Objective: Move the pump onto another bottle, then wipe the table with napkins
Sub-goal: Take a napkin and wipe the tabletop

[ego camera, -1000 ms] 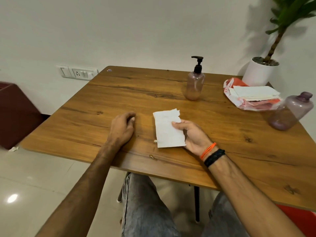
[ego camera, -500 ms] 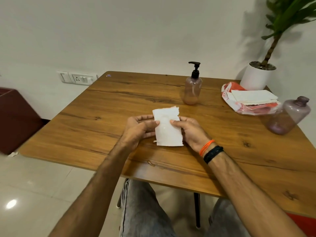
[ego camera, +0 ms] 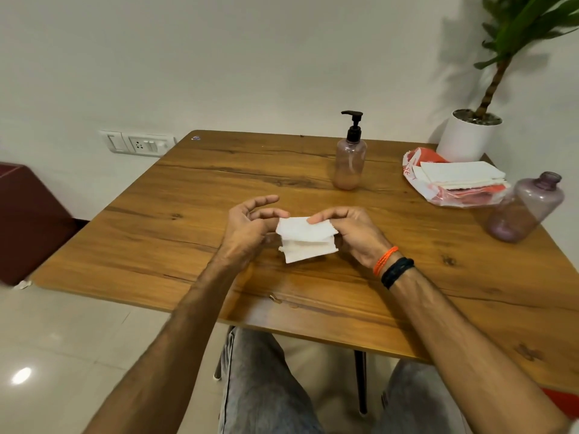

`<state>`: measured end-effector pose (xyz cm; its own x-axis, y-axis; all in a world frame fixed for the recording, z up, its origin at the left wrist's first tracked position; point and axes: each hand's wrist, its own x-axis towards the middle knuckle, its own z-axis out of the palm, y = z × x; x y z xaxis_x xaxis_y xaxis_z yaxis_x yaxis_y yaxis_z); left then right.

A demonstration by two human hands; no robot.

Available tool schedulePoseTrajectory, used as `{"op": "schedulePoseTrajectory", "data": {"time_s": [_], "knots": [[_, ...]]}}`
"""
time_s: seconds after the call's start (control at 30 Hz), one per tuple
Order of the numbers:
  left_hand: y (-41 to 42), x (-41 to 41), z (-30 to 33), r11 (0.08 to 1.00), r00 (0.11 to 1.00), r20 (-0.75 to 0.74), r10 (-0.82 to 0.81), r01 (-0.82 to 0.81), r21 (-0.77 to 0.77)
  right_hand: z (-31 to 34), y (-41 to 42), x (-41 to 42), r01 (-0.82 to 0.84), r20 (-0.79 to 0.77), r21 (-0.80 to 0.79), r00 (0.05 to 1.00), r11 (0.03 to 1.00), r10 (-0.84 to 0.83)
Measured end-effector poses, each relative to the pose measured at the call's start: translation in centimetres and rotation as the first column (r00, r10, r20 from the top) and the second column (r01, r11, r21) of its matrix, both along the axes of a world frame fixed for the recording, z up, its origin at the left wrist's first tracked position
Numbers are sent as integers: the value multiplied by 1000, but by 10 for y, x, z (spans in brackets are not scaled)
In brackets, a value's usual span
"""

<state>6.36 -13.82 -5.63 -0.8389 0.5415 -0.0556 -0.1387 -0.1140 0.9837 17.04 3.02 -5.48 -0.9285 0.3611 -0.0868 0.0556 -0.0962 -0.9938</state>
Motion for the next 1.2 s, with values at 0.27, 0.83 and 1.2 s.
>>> {"op": "schedulePoseTrajectory", "data": {"time_s": [0.27, 0.83, 1.2], "knots": [[1, -3, -2, 1000, 994, 106, 25, -23, -12, -5, 2, 1, -6, -73, 126, 997, 992, 15], [1, -2, -10, 990, 996, -84, -38, 27, -136, -6, -2, -6, -4, 72, 134, 997, 991, -6], [-35, -22, -25, 599, 654, -649, -389, -356, -717, 3, 28, -12, 361, -192, 814, 907, 455, -375]]}}
